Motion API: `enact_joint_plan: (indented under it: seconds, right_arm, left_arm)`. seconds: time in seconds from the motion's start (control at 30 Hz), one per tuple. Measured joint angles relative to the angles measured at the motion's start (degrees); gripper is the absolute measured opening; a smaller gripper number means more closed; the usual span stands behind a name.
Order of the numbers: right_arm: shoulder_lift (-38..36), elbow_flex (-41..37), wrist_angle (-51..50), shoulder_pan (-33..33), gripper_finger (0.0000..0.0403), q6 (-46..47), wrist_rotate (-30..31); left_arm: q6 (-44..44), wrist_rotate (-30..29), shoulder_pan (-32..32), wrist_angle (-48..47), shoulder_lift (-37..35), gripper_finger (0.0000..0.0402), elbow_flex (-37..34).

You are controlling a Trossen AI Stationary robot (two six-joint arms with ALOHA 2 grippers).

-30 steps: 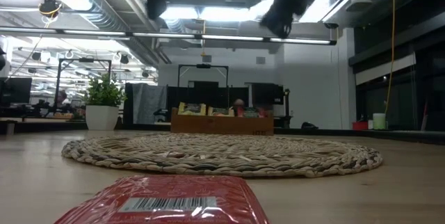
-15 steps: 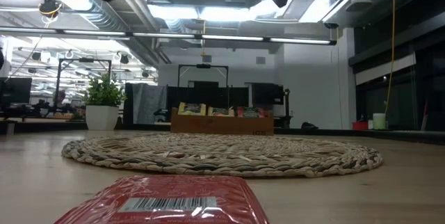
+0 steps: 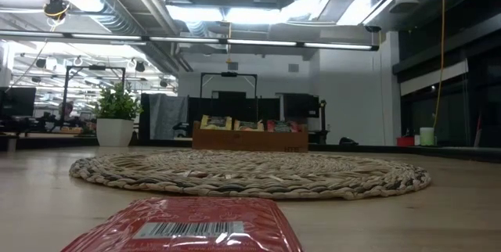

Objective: Pick & Place Tea
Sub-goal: Put the orange tea bag into the middle of the wooden organizer

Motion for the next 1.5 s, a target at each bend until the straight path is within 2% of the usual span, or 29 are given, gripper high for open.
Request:
enact_joint_plan:
  seconds: [0.13, 0.37, 0.47, 0.67, 0.8, 1.23, 1.5]
  right_arm:
    - [0.0, 0.0, 0.0, 1.2, 0.0005, -0.1, 2.9]
    - [0.0, 0.0, -0.2, 1.3, 0.0005, -3.1, 2.8]
    - [0.0, 0.0, -0.3, 1.3, 0.0005, -6.2, 1.1]
    - [0.0, 0.0, -3.7, 1.3, 0.0005, -6.5, -4.4]
    - [0.0, 0.0, -8.0, 1.3, 0.0005, -6.9, -7.2]
    - [0.0, 0.0, -10.4, 4.9, 0.0005, -8.0, -7.2]
    - [0.0, 0.0, -10.9, 6.5, 0.0005, -7.6, -6.1]
  left_arm:
    - [-0.1, -2.4, -3.5, -0.1, 5.1, 0.0202, 0.0]
    - [1.9, -2.5, -5.0, -0.3, 16.1, 0.0202, 0.0]
    - [3.8, -2.5, -4.9, 1.3, 20.4, 0.0202, 0.0]
    - [7.2, -2.4, -4.5, 6.9, 27.1, 0.0202, 0.0]
    - [5.0, -2.5, -3.6, 8.2, 30.3, 0.0202, 0.0]
    - [1.9, -2.5, -2.8, 6.4, 39.7, 0.0202, 0.0]
    - [2.8, -3.6, -3.0, 6.6, 40.7, 0.0202, 0.1]
